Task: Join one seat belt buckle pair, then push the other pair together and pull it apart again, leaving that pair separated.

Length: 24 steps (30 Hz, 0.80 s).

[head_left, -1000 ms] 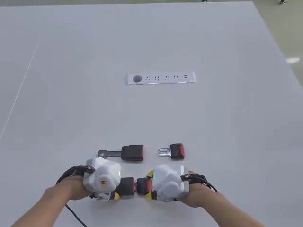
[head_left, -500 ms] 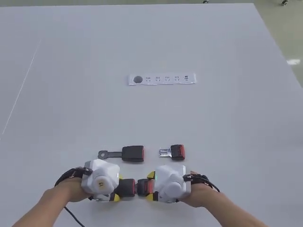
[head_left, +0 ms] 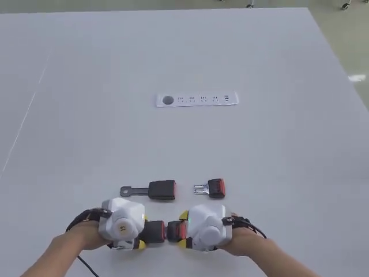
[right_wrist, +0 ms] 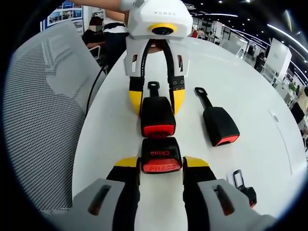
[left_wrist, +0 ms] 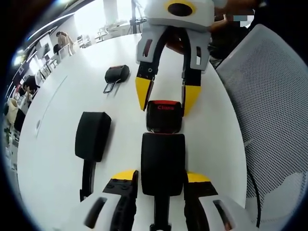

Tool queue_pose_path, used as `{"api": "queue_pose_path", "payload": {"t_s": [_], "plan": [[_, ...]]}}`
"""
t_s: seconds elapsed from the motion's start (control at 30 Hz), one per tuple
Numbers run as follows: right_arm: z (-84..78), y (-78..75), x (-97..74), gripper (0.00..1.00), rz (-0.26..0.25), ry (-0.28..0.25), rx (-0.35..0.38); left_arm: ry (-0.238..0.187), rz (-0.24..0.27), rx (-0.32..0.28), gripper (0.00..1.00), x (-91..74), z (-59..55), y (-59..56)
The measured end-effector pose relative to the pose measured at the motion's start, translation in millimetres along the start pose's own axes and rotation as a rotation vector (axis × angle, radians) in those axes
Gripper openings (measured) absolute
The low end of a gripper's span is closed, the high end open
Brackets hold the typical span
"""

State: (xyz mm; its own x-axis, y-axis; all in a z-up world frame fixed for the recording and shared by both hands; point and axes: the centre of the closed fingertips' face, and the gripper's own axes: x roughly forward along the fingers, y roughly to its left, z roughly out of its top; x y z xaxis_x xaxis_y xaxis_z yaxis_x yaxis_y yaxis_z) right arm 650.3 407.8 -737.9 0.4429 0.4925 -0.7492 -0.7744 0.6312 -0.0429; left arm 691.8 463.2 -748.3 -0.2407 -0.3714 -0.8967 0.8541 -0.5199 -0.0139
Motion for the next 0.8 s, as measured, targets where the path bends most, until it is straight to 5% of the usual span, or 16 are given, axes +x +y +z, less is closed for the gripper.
{"api": "queue_pose_path", "payload": {"t_s": [0.37, 0.8], "plan": [[6.1, 0.6, -6.0, 0.49, -0.006, -0.022, 0.02, -0.012, 0.027, -0.044, 0.48, -7.7, -0.9, -0.9], [7.8, -12.9, -35.4, 0.58, -0.065, -0.055, 0.034, -0.105, 0.098, -0.104, 0.55, -36.3, 14.8, 13.1]]}}
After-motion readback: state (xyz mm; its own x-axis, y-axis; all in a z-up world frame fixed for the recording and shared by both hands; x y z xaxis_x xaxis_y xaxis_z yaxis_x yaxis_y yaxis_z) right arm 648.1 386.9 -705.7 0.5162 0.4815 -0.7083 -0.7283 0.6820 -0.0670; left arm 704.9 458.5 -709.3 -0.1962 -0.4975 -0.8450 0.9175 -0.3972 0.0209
